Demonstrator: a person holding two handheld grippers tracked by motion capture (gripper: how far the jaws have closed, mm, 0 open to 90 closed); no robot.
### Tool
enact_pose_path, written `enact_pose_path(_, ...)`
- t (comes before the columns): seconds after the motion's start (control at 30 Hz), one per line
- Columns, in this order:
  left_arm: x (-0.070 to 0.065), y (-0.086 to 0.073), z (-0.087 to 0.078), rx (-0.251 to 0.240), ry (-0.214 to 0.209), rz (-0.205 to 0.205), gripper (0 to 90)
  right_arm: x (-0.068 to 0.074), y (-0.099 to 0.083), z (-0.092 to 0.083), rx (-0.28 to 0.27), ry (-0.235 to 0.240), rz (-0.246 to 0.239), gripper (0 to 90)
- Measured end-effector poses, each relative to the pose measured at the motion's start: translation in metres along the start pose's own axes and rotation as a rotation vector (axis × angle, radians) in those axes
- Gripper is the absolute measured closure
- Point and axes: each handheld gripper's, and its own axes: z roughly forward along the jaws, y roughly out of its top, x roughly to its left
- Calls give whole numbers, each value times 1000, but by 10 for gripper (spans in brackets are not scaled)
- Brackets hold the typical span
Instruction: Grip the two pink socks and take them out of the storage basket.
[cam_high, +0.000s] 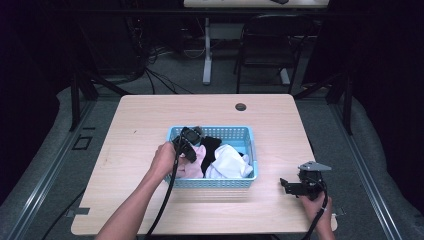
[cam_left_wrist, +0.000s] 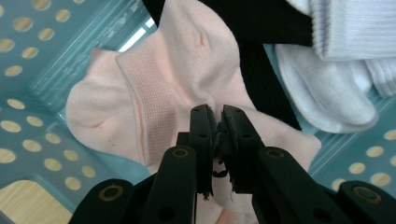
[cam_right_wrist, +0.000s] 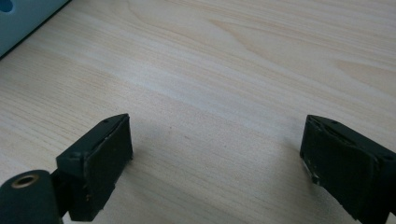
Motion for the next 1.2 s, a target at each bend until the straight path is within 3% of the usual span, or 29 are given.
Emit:
enact_pose_path(0.33, -2, 0, -14, -37, 8, 11, 790, 0, 0, 0, 0, 0, 0, 87)
enact_pose_path(0.57, -3, 0, -20, -40, 11, 19, 833, 0, 0, 0, 0, 0, 0, 86)
enact_pose_path(1.2, 2, 6, -62, -98, 10, 32, 832, 0, 0, 0, 0, 0, 0, 87)
